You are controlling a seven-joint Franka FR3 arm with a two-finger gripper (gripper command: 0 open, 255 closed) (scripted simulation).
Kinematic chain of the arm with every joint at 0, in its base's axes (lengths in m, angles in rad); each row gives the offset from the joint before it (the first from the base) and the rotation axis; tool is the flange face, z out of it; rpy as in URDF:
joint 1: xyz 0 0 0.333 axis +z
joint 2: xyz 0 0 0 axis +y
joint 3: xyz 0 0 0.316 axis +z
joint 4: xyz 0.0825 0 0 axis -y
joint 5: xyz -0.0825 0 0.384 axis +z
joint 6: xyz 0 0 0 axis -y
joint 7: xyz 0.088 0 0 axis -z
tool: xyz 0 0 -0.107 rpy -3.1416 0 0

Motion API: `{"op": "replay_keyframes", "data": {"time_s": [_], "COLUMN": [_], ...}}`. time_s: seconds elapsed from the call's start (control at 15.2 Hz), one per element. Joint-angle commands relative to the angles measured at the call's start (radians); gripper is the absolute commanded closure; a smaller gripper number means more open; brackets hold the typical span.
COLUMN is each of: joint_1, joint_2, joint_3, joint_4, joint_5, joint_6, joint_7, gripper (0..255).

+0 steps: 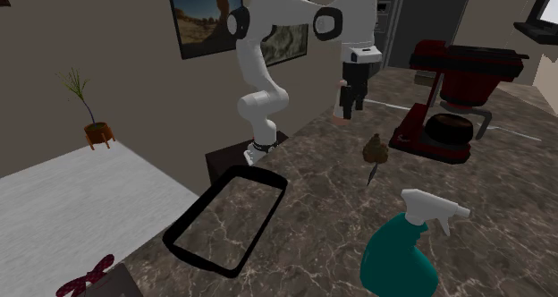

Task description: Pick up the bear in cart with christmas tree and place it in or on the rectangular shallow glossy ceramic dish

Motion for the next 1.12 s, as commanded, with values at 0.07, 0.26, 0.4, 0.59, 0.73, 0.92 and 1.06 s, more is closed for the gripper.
{"op": "replay_keyframes", "data": {"time_s": [0.07,0.26,0.4,0.59,0.73,0.92,1.06], "joint_1": [0.014,0.026,0.034,0.041,0.04,0.038,0.037], "joint_2": [0.107,0.212,0.283,0.353,0.361,0.375,0.383], "joint_3": [0.034,0.068,0.09,0.108,0.107,0.106,0.106], "joint_4": [0.037,0.082,0.117,0.141,0.123,0.097,0.085], "joint_5": [-0.032,-0.073,-0.106,-0.141,-0.144,-0.149,-0.152], "joint_6": [0.06,0.106,0.132,0.166,0.192,0.231,0.251], "joint_7": [-0.016,-0.025,-0.028,-0.028,-0.026,-0.022,-0.02], "gripper": [0,0,0,0,0,0,0]}}
